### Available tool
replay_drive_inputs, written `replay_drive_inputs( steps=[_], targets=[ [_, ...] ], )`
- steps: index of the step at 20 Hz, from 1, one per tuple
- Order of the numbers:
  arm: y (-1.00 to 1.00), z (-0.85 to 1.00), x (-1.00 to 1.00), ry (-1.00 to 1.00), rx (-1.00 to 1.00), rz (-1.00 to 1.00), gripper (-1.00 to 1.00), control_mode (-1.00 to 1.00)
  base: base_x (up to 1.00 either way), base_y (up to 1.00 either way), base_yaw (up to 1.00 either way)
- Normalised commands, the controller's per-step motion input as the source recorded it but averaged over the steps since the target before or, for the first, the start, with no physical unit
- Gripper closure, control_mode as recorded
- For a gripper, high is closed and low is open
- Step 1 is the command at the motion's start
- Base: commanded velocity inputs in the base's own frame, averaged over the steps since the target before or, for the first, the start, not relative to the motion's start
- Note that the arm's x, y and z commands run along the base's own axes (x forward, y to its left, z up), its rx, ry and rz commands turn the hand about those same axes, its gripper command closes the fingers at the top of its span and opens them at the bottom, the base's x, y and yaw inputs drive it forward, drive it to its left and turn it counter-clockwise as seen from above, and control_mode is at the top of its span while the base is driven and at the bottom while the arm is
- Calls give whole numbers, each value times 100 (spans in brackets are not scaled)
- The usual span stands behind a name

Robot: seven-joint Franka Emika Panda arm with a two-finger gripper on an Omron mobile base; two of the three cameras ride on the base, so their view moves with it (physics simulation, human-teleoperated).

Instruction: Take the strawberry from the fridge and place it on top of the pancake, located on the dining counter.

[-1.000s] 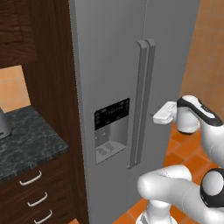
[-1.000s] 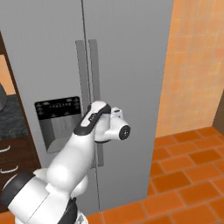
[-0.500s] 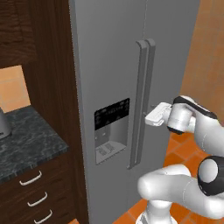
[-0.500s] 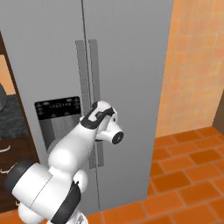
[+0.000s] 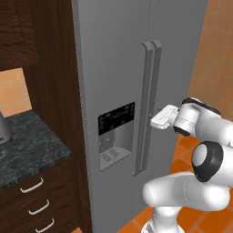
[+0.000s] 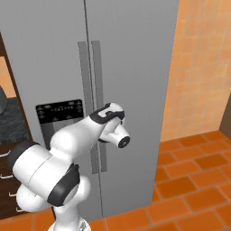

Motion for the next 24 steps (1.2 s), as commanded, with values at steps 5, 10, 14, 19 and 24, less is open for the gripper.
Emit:
replay_drive_inputs(
  steps=[5, 10, 14, 19, 24],
  targets=[
    [-2, -1, 24, -1, 0, 0, -100, -100, 0, 0, 0],
    [28, 0, 3, -1, 0, 0, -100, -100, 0, 0, 0],
    [46, 0, 0, 0, 0, 0, -100, -100, 0, 0, 0],
    [26, 0, 13, 0, 0, 0, -100, -100, 0, 0, 0],
    [1, 0, 33, 0, 0, 0, -100, -100, 0, 0, 0]
  ],
)
